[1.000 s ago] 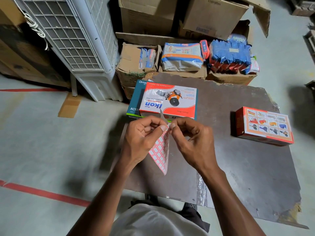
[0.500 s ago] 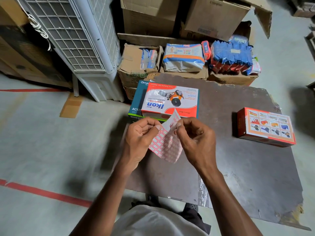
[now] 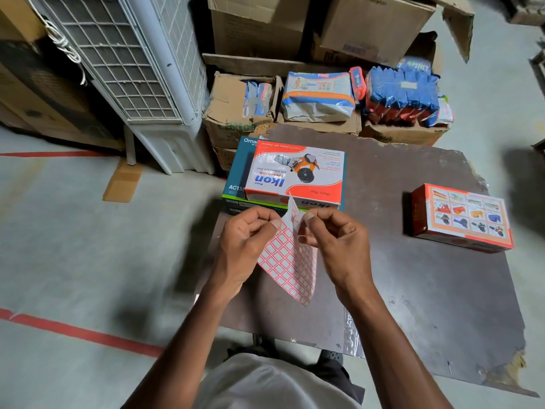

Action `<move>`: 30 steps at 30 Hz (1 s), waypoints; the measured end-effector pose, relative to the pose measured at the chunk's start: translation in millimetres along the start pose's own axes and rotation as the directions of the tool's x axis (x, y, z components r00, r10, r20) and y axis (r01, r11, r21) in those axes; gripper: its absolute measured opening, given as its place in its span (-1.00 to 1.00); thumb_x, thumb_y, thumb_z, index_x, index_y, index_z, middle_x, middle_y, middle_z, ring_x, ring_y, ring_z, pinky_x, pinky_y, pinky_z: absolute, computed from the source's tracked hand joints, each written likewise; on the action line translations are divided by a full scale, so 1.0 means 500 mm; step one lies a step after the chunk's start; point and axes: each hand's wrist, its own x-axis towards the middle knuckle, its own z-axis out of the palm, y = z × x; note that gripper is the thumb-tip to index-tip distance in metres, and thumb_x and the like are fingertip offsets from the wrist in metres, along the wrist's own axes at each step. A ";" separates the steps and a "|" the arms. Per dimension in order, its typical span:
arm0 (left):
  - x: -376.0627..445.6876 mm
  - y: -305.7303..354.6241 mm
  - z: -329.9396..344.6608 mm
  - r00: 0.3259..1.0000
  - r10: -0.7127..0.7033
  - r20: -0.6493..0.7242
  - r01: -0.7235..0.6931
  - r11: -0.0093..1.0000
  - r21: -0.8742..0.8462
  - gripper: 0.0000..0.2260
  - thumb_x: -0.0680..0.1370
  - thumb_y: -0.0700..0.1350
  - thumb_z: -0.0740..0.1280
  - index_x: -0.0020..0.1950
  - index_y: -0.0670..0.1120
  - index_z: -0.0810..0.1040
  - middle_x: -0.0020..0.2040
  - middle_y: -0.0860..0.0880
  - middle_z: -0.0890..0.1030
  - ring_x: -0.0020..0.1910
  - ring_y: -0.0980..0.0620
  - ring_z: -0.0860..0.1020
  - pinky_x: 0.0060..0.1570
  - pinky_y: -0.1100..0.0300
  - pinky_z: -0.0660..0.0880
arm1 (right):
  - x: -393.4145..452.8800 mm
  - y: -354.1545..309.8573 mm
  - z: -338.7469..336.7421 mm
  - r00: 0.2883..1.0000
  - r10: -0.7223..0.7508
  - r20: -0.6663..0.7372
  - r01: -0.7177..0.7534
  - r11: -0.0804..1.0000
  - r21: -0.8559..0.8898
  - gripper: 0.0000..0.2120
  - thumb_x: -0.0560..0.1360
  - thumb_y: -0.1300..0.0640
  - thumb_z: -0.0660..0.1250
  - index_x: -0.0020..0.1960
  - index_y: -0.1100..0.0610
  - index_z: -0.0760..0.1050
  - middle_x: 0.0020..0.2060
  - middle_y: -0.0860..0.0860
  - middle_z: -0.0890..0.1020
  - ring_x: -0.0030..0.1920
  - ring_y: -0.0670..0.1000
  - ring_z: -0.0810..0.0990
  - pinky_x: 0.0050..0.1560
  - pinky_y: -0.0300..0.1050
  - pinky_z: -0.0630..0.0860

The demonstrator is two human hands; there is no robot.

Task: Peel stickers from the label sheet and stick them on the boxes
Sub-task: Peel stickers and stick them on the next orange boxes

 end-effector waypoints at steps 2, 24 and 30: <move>0.004 -0.001 0.003 1.000 0.015 0.003 -0.015 1.000 0.003 -0.91 0.52 -0.02 0.38 -0.05 -0.01 0.63 -0.13 0.04 0.73 -0.12 -0.03 0.71 -0.13 0.21 0.60 | -0.002 -0.003 0.004 1.000 -0.009 0.007 0.009 1.000 -0.014 -0.91 0.60 0.16 0.41 -0.05 0.07 0.68 -0.11 -0.05 0.76 -0.05 0.02 0.75 0.05 0.10 0.71; 0.020 -0.036 0.026 0.998 0.001 -0.059 -0.001 1.000 0.003 -0.93 0.50 -0.04 0.41 -0.09 -0.01 0.67 -0.14 -0.02 0.74 -0.16 0.01 0.69 -0.08 0.04 0.60 | 0.004 0.004 0.028 0.997 -0.072 -0.031 0.069 0.995 -0.076 -0.89 0.59 0.15 0.41 -0.08 0.05 0.69 -0.18 -0.11 0.74 -0.11 -0.06 0.72 -0.03 -0.01 0.70; 0.065 -0.133 -0.007 0.968 -0.244 -0.056 0.238 0.967 -0.089 -0.93 0.54 -0.06 0.42 -0.07 -0.01 0.69 -0.09 -0.07 0.74 -0.12 -0.03 0.66 -0.05 0.07 0.53 | 0.020 0.032 0.017 0.996 0.075 -0.050 -0.077 0.996 -0.036 -0.89 0.59 0.06 0.42 -0.10 -0.03 0.68 -0.15 -0.23 0.72 -0.07 -0.14 0.70 -0.08 -0.21 0.64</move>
